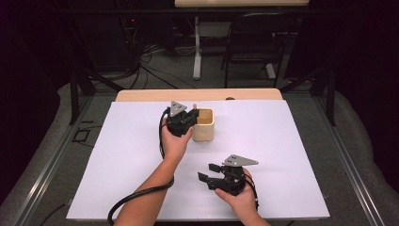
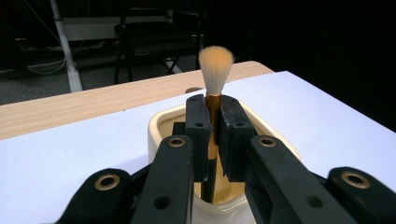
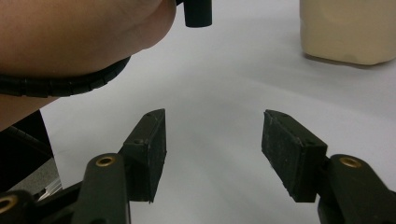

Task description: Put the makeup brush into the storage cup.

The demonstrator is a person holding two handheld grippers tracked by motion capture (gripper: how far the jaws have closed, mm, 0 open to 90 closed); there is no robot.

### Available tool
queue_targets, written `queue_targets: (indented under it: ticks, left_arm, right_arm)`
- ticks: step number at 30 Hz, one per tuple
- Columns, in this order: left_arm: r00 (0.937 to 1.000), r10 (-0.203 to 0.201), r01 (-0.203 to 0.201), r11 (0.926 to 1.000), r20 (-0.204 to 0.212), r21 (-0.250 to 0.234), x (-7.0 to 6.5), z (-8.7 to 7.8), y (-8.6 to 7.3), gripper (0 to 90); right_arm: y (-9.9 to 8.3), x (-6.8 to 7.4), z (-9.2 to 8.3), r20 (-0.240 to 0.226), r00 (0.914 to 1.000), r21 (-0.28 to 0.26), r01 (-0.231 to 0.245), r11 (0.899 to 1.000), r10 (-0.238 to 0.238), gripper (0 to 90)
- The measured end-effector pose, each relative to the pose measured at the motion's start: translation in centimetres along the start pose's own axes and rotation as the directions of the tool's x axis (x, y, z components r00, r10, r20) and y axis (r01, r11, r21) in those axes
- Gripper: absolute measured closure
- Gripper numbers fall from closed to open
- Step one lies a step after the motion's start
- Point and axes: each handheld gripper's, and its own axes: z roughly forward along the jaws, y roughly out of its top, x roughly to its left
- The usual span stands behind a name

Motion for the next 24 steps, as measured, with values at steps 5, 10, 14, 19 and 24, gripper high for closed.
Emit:
queue_targets:
  ticks: [5, 10, 14, 19, 24]
  left_arm:
    - [1.0000, 0.001, -0.001, 1.0000, 0.002, 0.000, 0.03, -0.02, -0.01, 83.5]
    - [1.0000, 0.000, 0.000, 1.0000, 0.002, 0.002, 0.03, -0.03, -0.03, 83.4]
    - [1.0000, 0.001, -0.001, 1.0000, 0.001, 0.003, -0.02, 0.01, -0.10, 83.4]
    - [1.0000, 0.003, -0.003, 1.0000, 0.000, 0.007, -0.03, 0.05, -0.13, 83.3]
    - [1.0000, 0.006, -0.006, 0.9999, -0.001, 0.012, -0.09, 0.08, -0.12, 83.2]
  right_arm:
    - [0.01, -0.01, -0.03, 0.002, 1.0000, 0.002, 0.000, 1.000, 0.000, 40.1]
    - [-0.01, -0.02, 0.01, 0.003, 1.0000, 0.001, 0.002, 1.000, -0.002, 40.1]
    - [-0.01, -0.02, -0.05, 0.003, 1.0000, 0.012, 0.001, 1.000, -0.001, 40.1]
    - [-0.02, -0.06, -0.02, 0.003, 1.0000, 0.008, 0.002, 1.000, -0.002, 40.1]
    - [-0.05, 0.01, 0.04, 0.001, 1.0000, 0.004, -0.009, 1.000, 0.009, 40.1]
